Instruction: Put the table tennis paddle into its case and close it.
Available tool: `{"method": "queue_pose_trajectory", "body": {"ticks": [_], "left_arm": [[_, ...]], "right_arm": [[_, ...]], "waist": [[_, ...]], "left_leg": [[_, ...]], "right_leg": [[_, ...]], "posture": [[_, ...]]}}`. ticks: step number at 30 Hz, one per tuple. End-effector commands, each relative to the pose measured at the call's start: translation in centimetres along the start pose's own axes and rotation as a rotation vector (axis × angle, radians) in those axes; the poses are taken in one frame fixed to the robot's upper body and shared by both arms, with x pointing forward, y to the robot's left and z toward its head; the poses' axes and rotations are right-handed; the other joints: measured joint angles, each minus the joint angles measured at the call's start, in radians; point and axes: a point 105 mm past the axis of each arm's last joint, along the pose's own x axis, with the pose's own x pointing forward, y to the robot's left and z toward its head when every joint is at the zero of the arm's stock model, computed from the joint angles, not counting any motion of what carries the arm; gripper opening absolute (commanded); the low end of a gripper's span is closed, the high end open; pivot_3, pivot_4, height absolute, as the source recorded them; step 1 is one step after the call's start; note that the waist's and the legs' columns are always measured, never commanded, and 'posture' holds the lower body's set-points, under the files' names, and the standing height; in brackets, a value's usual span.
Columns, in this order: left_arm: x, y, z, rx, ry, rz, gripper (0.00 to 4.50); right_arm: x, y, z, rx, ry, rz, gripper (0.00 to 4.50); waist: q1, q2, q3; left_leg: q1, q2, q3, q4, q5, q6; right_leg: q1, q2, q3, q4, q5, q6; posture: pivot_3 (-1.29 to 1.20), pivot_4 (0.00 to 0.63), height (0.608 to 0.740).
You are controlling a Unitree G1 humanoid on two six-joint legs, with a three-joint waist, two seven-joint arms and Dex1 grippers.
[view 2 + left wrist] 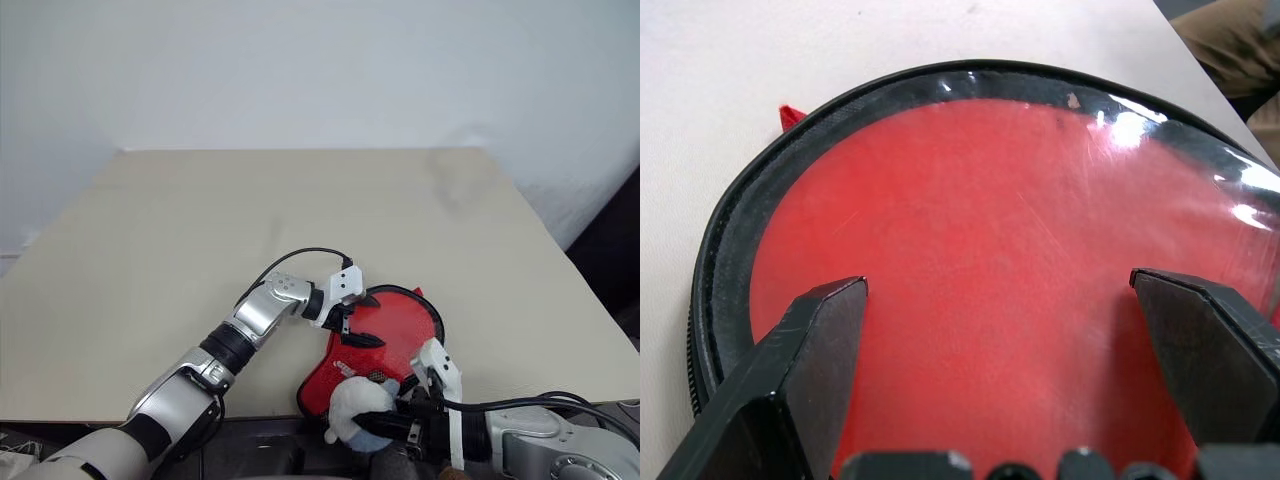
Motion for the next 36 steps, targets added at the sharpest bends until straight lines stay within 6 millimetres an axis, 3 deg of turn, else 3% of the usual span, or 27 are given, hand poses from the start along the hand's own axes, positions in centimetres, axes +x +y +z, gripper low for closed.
{"method": "queue_pose_trajectory", "body": {"ticks": [1, 14, 21, 29, 33, 36], "left_arm": [[-0.5, 0.0, -0.5, -0.025, 0.022, 0.016, 4.50], [-2.3, -0.3, -1.5, -0.081, 0.059, 0.061, 4.50], [-2.6, -0.5, -1.6, -0.103, 0.060, 0.078, 4.50], [-2.6, -0.9, -1.8, -0.117, 0.050, 0.079, 4.50], [-3.0, -0.8, -1.3, -0.163, 0.003, 0.075, 4.50], [-3.3, -0.7, -1.1, -0.183, -0.017, 0.072, 4.50]], "right_arm": [[0.7, 1.9, -0.2, 0.014, 0.010, 0.157, 0.38], [2.2, 2.7, -5.3, -0.042, 0.188, 0.341, 0.37], [2.4, 2.3, -6.4, -0.104, 0.197, 0.393, 0.37], [-0.1, -0.3, -1.9, -0.096, -0.081, 0.286, 0.36], [4.3, 0.3, 2.2, -0.075, -0.209, 0.268, 0.36], [4.8, -0.4, 3.4, -0.040, -0.265, 0.208, 0.36]], "waist": [[0.000, 0.000, 0.000], [-0.004, 0.000, 0.000], [-0.004, 0.000, 0.000], [-0.004, 0.000, 0.000], [-0.014, -0.001, 0.000], [0.001, 0.006, -0.001]], "left_leg": [[0.000, 0.000, 0.000, 0.000, 0.000, 0.000], [0.001, 0.000, 0.000, 0.000, 0.000, 0.000], [0.001, 0.000, 0.000, 0.000, 0.000, 0.000], [0.002, 0.000, 0.000, 0.000, 0.000, 0.000], [0.003, 0.005, 0.000, -0.001, 0.000, 0.000], [0.002, 0.005, -0.002, -0.001, 0.000, 0.000]], "right_leg": [[0.000, 0.000, 0.000, 0.000, 0.000, 0.000], [0.000, 0.000, 0.000, 0.000, 0.000, 0.000], [0.000, 0.000, 0.000, 0.000, 0.000, 0.001], [0.001, 0.000, 0.000, 0.001, 0.001, 0.001], [0.000, 0.004, -0.001, 0.002, 0.001, 0.001], [-0.001, 0.006, 0.000, 0.002, 0.002, -0.002]], "posture": [[0.00, 0.000, 0.740], [0.00, 0.000, 0.740], [0.00, 0.000, 0.740], [0.00, 0.000, 0.740], [0.00, 0.000, 0.740], [0.00, 0.000, 0.740]]}}
